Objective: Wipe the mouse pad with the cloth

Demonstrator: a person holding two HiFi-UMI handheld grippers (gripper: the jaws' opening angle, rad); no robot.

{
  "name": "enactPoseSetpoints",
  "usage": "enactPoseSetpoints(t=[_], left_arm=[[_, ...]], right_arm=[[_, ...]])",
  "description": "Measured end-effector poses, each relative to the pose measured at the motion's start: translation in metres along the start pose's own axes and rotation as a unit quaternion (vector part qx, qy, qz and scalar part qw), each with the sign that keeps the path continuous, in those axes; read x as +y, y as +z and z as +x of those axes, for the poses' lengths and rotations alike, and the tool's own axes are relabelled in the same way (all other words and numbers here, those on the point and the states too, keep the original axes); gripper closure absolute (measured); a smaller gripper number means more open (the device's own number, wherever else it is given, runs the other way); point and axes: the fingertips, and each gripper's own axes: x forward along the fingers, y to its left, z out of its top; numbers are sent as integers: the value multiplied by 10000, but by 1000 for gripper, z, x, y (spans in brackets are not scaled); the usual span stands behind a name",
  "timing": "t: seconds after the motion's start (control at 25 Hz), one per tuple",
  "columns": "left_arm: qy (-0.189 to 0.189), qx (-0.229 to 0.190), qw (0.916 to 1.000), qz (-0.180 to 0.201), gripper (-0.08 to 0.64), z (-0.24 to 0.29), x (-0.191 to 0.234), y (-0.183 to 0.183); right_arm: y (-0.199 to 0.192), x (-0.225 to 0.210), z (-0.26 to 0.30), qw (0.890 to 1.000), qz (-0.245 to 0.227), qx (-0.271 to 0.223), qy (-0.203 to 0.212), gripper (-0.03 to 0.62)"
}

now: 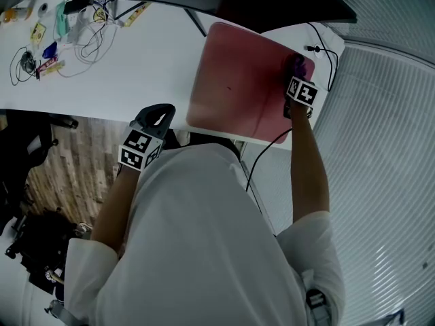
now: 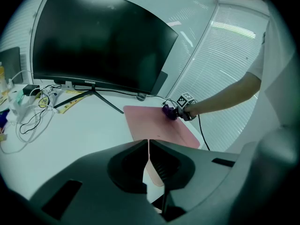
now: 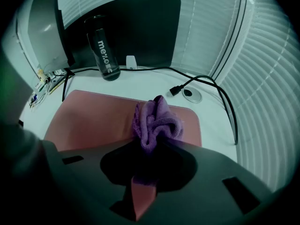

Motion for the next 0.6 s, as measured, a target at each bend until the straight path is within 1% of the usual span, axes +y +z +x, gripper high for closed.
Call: enactPoseSetpoints(t=[0.16,0.36,0.6], left_arm=[[13,-55,10000,-37,537,-4,6,2],[61,-104,9999,-120,537,-11,17,-4],[108,-140,9996,-212,537,-23,29,-10]], right_arm=[[7,23,0,9999,-59,-26,111,503],[14,52,3,9997,-143,-54,209,503],[23,94,3,9984,-389,-37,411,503]])
